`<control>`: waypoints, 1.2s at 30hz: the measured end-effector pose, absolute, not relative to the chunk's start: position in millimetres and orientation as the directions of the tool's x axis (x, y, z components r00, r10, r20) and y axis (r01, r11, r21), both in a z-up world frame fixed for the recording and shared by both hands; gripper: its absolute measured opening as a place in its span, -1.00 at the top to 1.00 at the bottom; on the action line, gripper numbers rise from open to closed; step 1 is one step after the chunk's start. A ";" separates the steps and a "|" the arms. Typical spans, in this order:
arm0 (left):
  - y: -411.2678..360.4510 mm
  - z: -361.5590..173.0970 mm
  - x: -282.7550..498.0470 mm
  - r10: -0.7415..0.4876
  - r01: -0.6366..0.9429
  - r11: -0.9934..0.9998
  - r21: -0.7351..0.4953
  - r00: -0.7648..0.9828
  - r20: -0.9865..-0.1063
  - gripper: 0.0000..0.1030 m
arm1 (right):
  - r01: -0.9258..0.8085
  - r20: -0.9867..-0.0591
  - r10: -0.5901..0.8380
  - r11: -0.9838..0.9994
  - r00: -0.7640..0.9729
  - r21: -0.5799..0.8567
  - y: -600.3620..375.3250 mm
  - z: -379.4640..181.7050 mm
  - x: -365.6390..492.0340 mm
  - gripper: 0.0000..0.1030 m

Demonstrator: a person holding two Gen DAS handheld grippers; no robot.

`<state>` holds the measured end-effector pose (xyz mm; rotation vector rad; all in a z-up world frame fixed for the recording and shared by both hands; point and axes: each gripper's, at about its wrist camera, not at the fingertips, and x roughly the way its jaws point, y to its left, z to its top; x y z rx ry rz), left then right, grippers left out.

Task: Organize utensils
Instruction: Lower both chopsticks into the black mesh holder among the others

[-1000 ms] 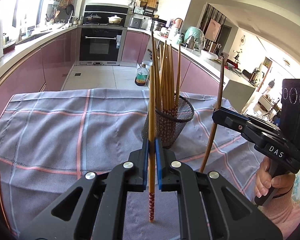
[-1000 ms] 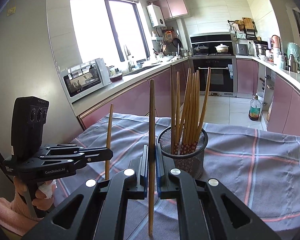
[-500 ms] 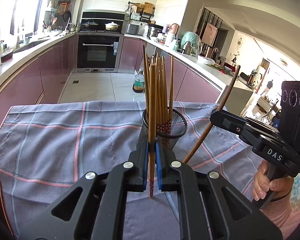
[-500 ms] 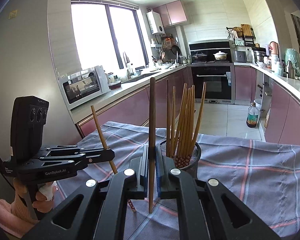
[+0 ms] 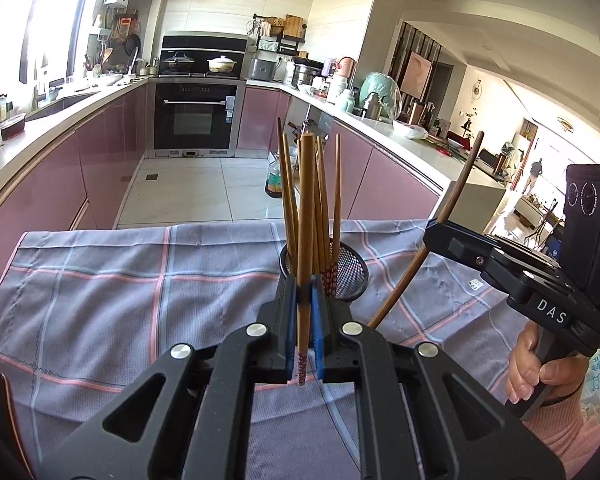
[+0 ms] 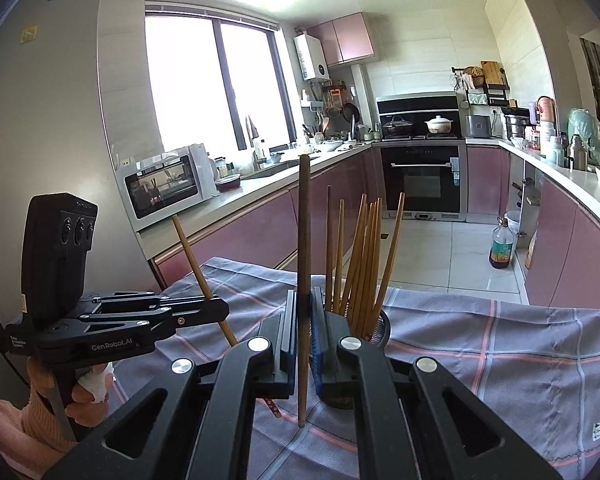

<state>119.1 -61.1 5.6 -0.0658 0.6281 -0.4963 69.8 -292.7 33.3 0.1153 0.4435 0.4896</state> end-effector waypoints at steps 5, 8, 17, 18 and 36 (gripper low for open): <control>-63.6 10.8 122.0 -0.464 0.428 0.881 -0.200 0.703 -0.540 0.85 | -0.426 -0.376 0.473 0.881 0.797 0.206 -294.8 37.4 71.6 0.90; -64.4 14.7 121.7 -0.461 0.430 0.882 -0.192 0.708 -0.534 0.85 | -0.426 -0.369 0.473 0.881 0.800 0.206 -296.8 40.3 71.8 0.90; -67.5 26.1 120.8 -0.455 0.433 0.885 -0.172 0.725 -0.517 0.85 | -0.425 -0.351 0.468 0.884 0.811 0.196 -299.0 48.3 73.4 0.90; -67.6 26.8 121.8 -0.454 0.433 0.885 -0.170 0.727 -0.516 0.85 | -0.425 -0.348 0.468 0.884 0.813 0.195 -299.4 49.5 73.6 0.90; -78.8 48.6 133.5 -0.447 0.432 0.889 -0.148 0.754 -0.482 0.85 | -0.419 -0.306 0.457 0.889 0.835 0.185 -308.8 71.8 85.3 0.90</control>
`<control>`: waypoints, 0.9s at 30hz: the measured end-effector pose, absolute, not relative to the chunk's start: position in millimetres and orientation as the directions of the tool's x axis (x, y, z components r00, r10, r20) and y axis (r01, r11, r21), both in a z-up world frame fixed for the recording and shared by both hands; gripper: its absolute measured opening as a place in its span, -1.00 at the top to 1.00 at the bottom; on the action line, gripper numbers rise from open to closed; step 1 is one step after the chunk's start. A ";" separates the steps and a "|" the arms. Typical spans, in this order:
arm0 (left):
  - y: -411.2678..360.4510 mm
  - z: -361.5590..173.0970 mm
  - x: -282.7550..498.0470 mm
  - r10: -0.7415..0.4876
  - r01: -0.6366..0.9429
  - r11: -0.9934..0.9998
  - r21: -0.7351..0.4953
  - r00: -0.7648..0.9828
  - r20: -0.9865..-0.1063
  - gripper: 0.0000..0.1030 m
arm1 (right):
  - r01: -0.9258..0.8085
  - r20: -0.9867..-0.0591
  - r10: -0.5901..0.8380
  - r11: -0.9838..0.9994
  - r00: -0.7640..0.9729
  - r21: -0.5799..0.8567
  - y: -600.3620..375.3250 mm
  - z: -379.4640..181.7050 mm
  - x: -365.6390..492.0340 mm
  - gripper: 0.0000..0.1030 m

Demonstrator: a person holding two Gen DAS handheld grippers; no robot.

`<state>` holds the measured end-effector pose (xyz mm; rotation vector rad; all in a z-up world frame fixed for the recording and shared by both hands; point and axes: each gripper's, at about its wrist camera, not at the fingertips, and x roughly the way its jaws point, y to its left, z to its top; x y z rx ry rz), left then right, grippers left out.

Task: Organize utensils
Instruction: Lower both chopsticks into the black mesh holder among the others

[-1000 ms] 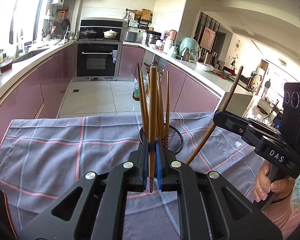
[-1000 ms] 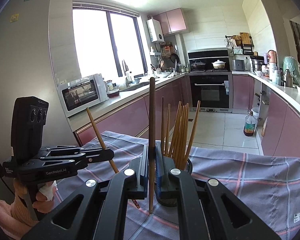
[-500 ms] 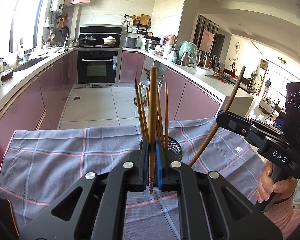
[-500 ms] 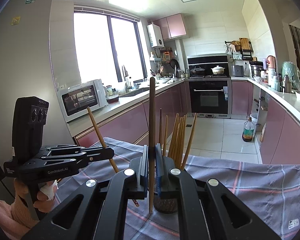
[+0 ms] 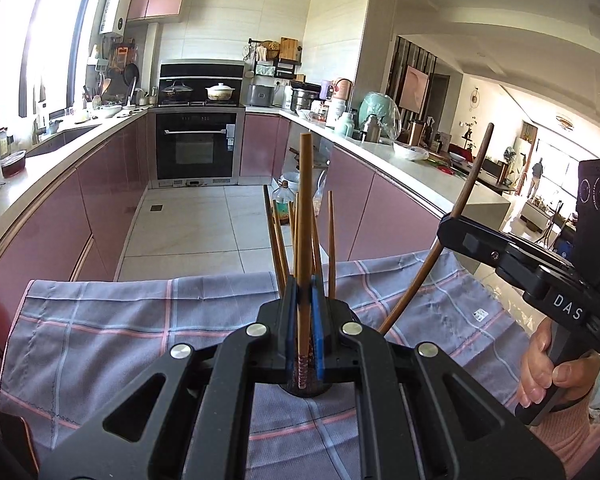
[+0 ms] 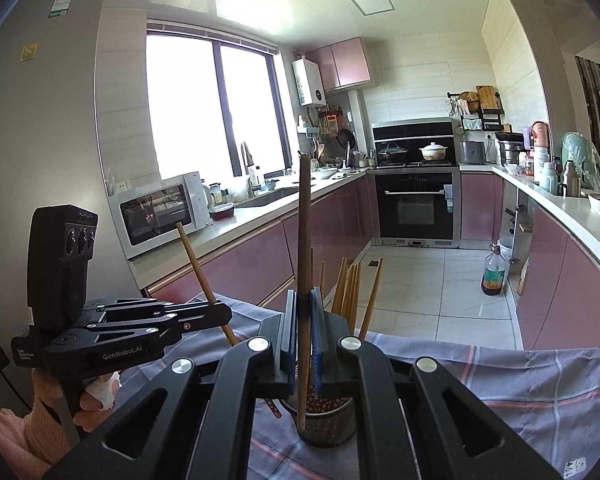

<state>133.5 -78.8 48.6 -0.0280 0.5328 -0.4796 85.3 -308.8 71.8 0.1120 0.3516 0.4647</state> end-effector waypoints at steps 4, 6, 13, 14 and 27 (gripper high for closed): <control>-82.0 52.1 132.1 -0.448 0.433 0.889 -0.147 0.757 -0.476 0.85 | -0.415 -0.297 0.455 0.890 0.839 0.190 -311.2 76.7 87.7 0.90; -83.4 54.3 132.0 -0.449 0.435 0.889 -0.146 0.759 -0.471 0.85 | -0.414 -0.293 0.454 0.890 0.842 0.189 -309.9 79.6 88.1 0.90; -85.4 60.7 133.9 -0.442 0.430 0.892 -0.137 0.769 -0.462 0.85 | -0.409 -0.283 0.446 0.894 0.849 0.181 -309.8 84.3 87.4 0.90; -87.5 63.2 135.7 -0.442 0.431 0.892 -0.136 0.770 -0.461 0.85 | -0.409 -0.282 0.446 0.894 0.849 0.183 -310.4 84.8 87.8 0.90; -97.8 79.2 146.1 -0.451 0.443 0.888 -0.125 0.780 -0.434 0.85 | -0.398 -0.275 0.438 0.897 0.856 0.192 -311.5 89.0 101.1 0.90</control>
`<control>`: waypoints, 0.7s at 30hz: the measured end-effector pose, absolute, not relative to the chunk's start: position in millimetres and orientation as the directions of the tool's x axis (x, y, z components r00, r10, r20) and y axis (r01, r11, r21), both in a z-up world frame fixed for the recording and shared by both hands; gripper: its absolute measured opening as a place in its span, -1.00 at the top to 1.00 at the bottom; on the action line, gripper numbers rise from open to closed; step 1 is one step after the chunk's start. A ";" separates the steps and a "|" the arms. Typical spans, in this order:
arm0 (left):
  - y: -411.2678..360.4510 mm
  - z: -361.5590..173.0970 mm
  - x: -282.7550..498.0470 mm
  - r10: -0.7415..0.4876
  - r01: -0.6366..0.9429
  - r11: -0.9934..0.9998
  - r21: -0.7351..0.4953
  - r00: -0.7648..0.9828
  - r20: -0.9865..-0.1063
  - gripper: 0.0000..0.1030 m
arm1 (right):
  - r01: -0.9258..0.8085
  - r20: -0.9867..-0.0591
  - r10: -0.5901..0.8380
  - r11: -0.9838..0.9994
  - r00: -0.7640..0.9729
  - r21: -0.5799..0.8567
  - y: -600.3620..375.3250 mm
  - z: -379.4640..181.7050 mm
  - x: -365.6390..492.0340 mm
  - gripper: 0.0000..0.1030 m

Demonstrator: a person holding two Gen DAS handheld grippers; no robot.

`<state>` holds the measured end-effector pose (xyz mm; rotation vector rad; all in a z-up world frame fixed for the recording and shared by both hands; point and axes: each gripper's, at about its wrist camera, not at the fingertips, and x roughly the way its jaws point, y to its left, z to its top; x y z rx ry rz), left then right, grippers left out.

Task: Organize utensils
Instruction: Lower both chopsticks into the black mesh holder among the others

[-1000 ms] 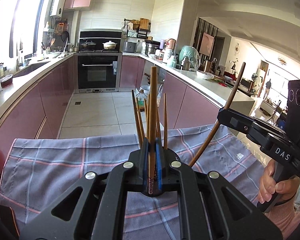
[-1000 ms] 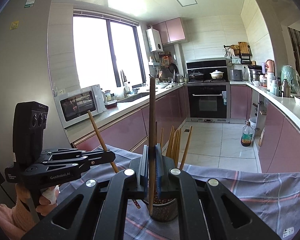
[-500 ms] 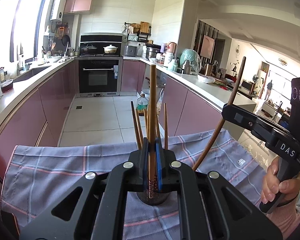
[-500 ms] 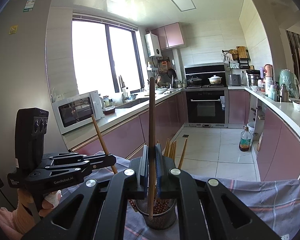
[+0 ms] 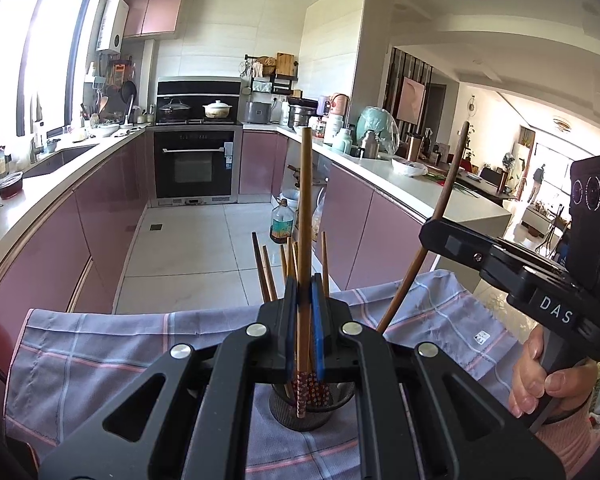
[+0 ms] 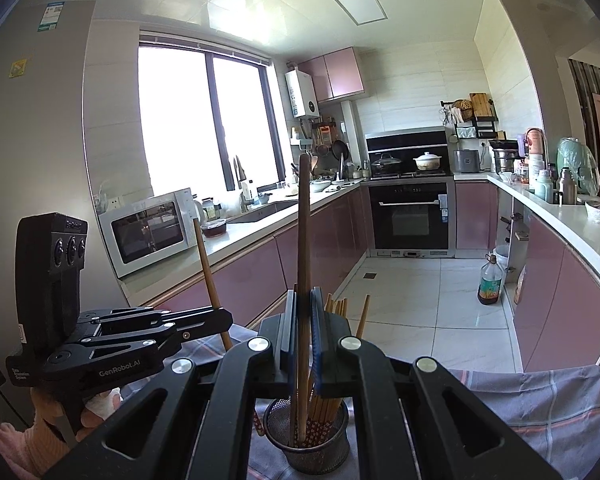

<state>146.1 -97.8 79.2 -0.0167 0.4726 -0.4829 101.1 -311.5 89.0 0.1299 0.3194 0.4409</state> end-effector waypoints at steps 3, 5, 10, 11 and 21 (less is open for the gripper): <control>-99.5 82.0 146.8 -0.453 0.445 0.887 -0.125 0.783 -0.426 0.85 | -0.393 -0.281 0.435 0.898 0.855 0.195 -311.2 88.5 107.2 0.90; -99.3 81.9 150.9 -0.455 0.446 0.886 -0.129 0.784 -0.422 0.85 | -0.392 -0.284 0.435 0.898 0.854 0.198 -310.8 87.0 108.5 0.90; -102.0 81.5 152.6 -0.465 0.452 0.882 -0.136 0.786 -0.408 0.85 | -0.388 -0.296 0.433 0.899 0.851 0.202 -309.2 82.6 113.1 0.90; -102.6 80.1 153.0 -0.465 0.452 0.882 -0.135 0.785 -0.409 0.85 | -0.388 -0.300 0.434 0.899 0.850 0.202 -309.3 81.7 114.5 0.90; -108.2 65.9 161.5 -0.458 0.453 0.882 -0.129 0.762 -0.458 0.85 | -0.391 -0.338 0.440 0.897 0.832 0.207 -303.0 71.5 125.7 0.90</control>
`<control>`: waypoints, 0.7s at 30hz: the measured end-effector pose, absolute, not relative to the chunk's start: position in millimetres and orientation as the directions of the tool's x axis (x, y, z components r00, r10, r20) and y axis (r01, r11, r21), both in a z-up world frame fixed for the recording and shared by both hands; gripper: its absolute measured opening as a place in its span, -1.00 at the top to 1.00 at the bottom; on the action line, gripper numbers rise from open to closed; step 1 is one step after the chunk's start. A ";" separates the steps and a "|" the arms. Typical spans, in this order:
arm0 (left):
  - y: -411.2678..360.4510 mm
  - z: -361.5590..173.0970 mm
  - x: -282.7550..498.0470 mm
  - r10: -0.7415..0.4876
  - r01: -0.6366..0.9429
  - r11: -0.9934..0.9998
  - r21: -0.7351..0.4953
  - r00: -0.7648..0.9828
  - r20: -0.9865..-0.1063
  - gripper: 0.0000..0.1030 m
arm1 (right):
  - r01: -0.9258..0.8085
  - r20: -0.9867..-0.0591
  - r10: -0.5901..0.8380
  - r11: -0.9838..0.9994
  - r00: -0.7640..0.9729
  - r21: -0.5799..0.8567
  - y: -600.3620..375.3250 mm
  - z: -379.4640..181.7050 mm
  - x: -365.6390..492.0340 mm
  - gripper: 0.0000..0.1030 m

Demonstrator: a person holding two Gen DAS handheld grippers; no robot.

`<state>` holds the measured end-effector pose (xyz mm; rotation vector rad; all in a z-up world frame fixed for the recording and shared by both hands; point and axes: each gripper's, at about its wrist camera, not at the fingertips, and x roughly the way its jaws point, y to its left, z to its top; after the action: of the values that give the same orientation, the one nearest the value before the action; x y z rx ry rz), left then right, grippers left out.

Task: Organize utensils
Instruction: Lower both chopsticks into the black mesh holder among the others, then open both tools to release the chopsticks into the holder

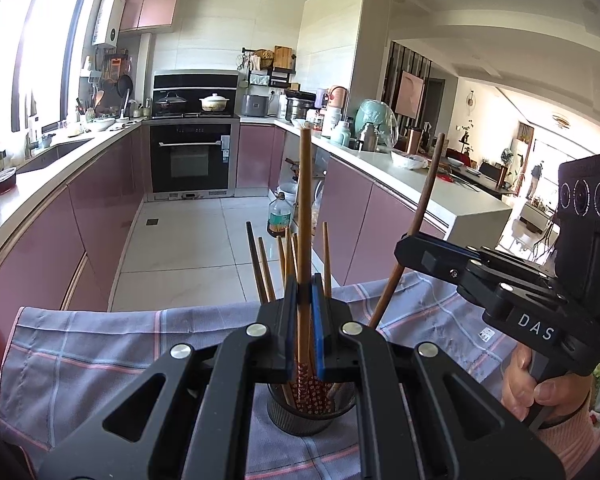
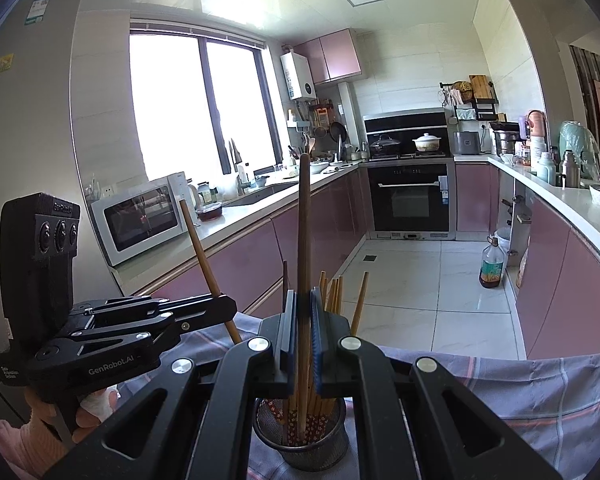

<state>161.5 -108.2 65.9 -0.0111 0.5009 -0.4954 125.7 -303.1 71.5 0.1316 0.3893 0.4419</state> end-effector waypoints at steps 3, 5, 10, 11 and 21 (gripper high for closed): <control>-108.5 61.6 162.6 -0.456 0.454 0.882 -0.125 0.756 -0.469 0.85 | -0.392 -0.349 0.442 0.896 0.826 0.209 -301.7 67.2 128.1 0.90; -108.5 58.8 162.1 -0.455 0.454 0.882 -0.125 0.753 -0.476 0.85 | -0.390 -0.356 0.443 0.896 0.823 0.212 -300.9 64.2 129.6 0.90; -103.9 51.9 166.9 -0.446 0.447 0.886 -0.125 0.744 -0.498 0.85 | -0.387 -0.374 0.443 0.896 0.815 0.218 -299.8 57.1 133.0 0.90; -104.9 50.7 168.7 -0.446 0.448 0.885 -0.125 0.740 -0.503 0.85 | -0.386 -0.378 0.442 0.896 0.813 0.217 -298.7 55.7 133.8 0.90; -107.9 30.7 184.6 -0.436 0.450 0.884 -0.125 0.697 -0.569 0.85 | -0.385 -0.453 0.440 0.898 0.775 0.214 -285.8 38.3 148.6 0.90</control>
<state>184.6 -107.9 30.7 0.0242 0.6286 -0.4939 148.6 -285.8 38.3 0.1115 0.5174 0.4472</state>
